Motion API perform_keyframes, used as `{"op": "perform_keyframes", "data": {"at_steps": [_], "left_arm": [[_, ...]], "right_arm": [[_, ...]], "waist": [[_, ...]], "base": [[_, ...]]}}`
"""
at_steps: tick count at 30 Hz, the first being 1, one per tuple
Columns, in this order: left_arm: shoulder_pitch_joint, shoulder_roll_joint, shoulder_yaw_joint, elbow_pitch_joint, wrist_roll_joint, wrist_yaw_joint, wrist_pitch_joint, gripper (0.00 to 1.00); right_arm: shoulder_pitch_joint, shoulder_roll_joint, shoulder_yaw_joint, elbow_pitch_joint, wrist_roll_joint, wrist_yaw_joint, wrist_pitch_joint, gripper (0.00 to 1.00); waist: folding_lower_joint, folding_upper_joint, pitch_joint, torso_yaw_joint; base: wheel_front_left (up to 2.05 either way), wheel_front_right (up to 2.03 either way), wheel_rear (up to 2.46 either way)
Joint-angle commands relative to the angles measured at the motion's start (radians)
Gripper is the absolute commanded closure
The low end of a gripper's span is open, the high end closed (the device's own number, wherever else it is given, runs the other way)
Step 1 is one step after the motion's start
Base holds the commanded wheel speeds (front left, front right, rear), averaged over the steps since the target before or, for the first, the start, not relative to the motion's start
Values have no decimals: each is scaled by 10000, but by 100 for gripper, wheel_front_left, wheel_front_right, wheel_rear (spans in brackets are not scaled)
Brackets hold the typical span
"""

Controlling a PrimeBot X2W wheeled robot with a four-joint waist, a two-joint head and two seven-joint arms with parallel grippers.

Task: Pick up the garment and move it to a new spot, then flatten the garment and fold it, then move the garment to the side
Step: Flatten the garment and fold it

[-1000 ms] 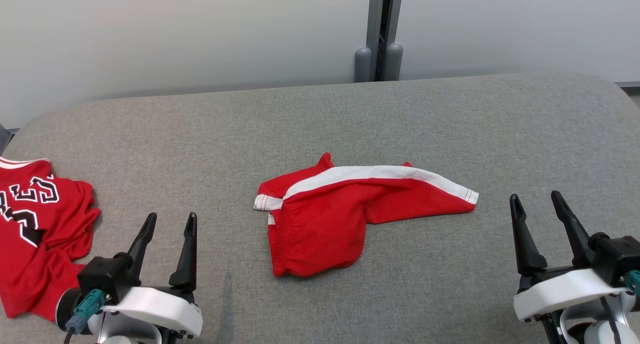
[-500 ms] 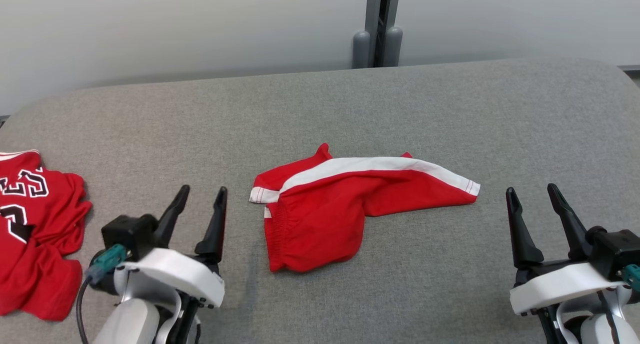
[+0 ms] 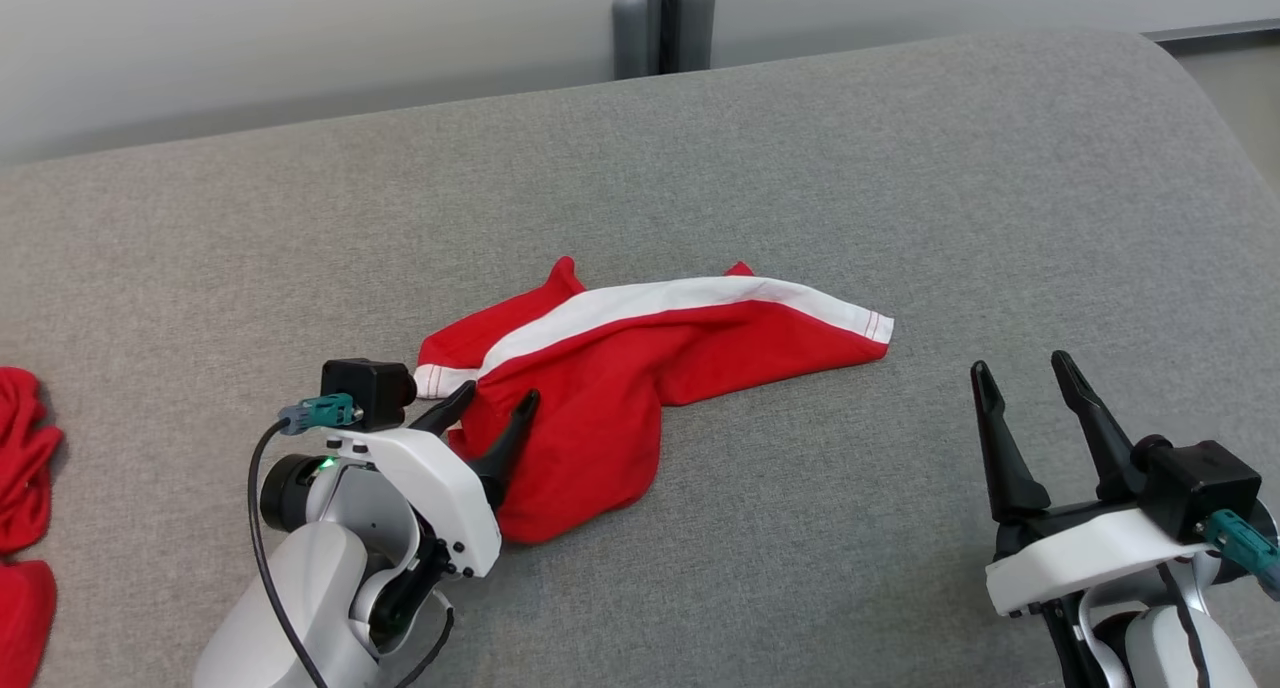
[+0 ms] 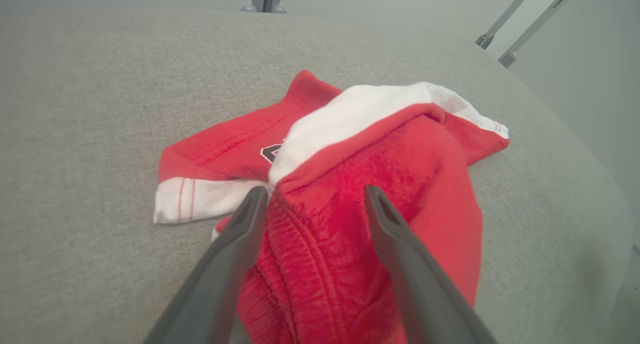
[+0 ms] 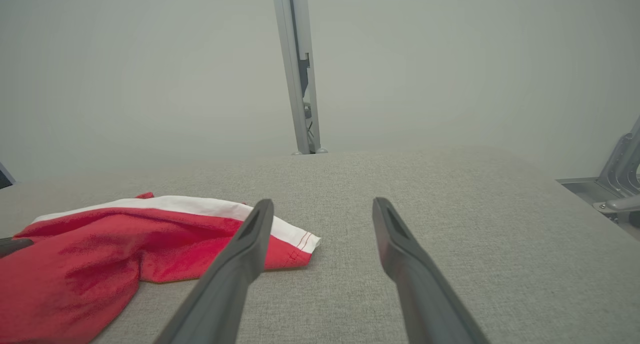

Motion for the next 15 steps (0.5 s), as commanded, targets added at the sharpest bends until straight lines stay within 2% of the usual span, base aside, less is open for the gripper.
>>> {"op": "perform_keyframes", "data": {"at_steps": [1, 2, 5, 8, 10, 11, 15], "left_arm": [[-187, 59, -12, 46, 57, -26, 17, 58], [-261, 75, -26, 158, 42, -65, 33, 100], [-531, 144, -124, 421, 206, -88, -122, 100], [-899, 330, -185, 470, 763, 159, -785, 100], [-1273, 521, -255, 336, 1332, 418, -1418, 100], [-1651, 698, -330, 116, 1916, 682, -2066, 100], [-2162, 1084, -534, -539, 3059, 1289, -3250, 100]], "right_arm": [[-122, -47, -1, 21, 57, -3, -71, 0], [-149, -48, -8, 41, 53, -3, -104, 0], [-189, -48, -44, 98, 77, -3, -169, 0], [-252, -45, -82, 130, 90, -3, -215, 0], [-306, -48, -154, 153, 84, -3, -228, 0], [-370, -48, -235, 178, 71, -3, -261, 0], [-423, -47, -344, 167, 18, -3, -296, 0]], "waist": [[0, 0, 86, -102], [0, 0, 111, -141], [0, 0, 166, -222], [0, 0, 201, -265], [0, 0, 207, -247], [0, 0, 207, -195], [0, 0, 172, -75]], "base": [[0, 0, 0], [0, 0, 0], [0, 0, 0], [0, 0, 0], [0, 0, 0], [0, 0, 0], [0, 0, 0]]}}
